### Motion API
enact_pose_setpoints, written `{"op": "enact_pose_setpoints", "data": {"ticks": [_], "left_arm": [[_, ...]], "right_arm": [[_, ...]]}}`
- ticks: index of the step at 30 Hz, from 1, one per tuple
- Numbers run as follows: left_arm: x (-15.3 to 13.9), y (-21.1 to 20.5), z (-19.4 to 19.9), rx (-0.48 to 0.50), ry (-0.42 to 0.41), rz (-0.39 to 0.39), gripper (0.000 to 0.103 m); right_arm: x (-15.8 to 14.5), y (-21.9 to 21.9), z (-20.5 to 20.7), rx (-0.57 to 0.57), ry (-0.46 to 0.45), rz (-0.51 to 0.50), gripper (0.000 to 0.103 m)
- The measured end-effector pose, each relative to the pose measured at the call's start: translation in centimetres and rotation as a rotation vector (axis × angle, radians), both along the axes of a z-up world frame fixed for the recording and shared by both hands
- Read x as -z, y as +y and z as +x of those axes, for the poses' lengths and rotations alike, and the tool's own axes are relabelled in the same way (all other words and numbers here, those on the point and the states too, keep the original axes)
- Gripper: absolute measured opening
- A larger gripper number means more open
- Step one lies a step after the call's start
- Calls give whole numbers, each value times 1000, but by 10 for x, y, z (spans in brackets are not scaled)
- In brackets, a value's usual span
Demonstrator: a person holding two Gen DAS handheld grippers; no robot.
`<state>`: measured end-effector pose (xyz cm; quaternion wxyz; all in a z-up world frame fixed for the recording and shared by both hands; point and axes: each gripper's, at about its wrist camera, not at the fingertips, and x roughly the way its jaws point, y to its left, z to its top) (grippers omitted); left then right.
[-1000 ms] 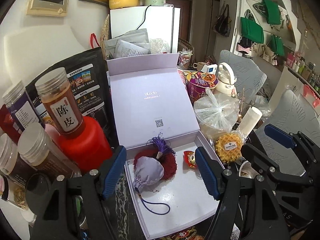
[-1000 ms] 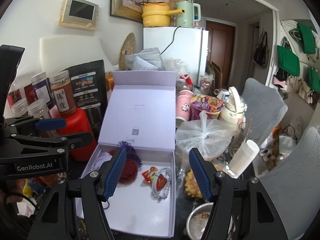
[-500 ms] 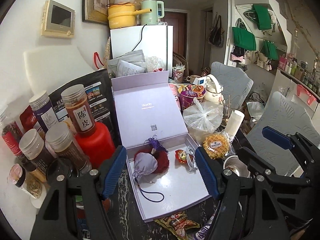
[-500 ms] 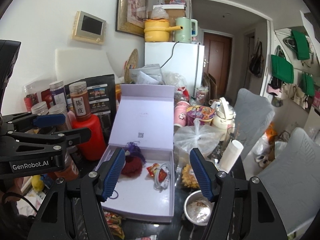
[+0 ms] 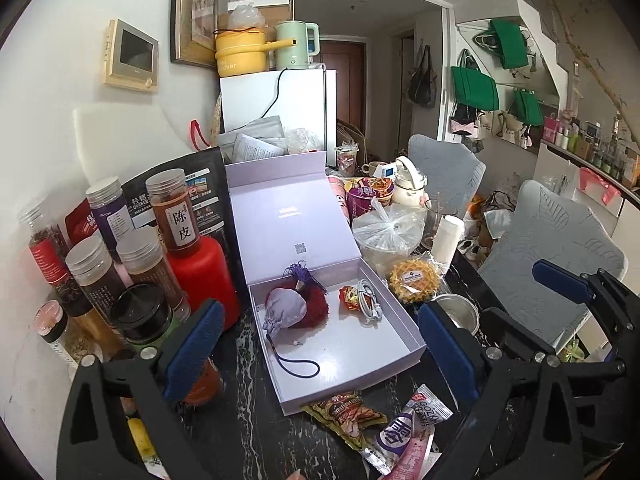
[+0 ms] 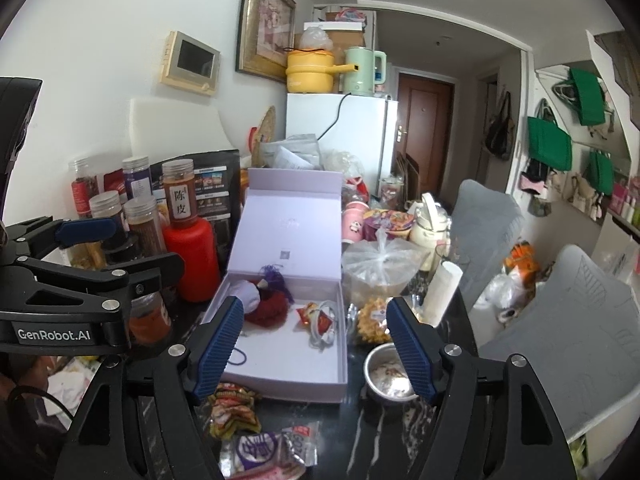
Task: Organize soft objects
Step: 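Withdraw both tools from the box back toward the table items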
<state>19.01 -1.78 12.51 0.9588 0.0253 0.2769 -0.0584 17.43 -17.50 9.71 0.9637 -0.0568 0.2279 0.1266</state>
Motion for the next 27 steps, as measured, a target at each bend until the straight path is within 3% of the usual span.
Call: {"op": "enact_pose_setpoints", "data": {"ticks": [19,27], "left_arm": [[21,2,-63,58,-47,38,99],[42,13,-68,60,-4,23,99]], "right_arm": [[26,4,-65,0,-1,4,88],[48,7,-76,5,35,0,90]]}}
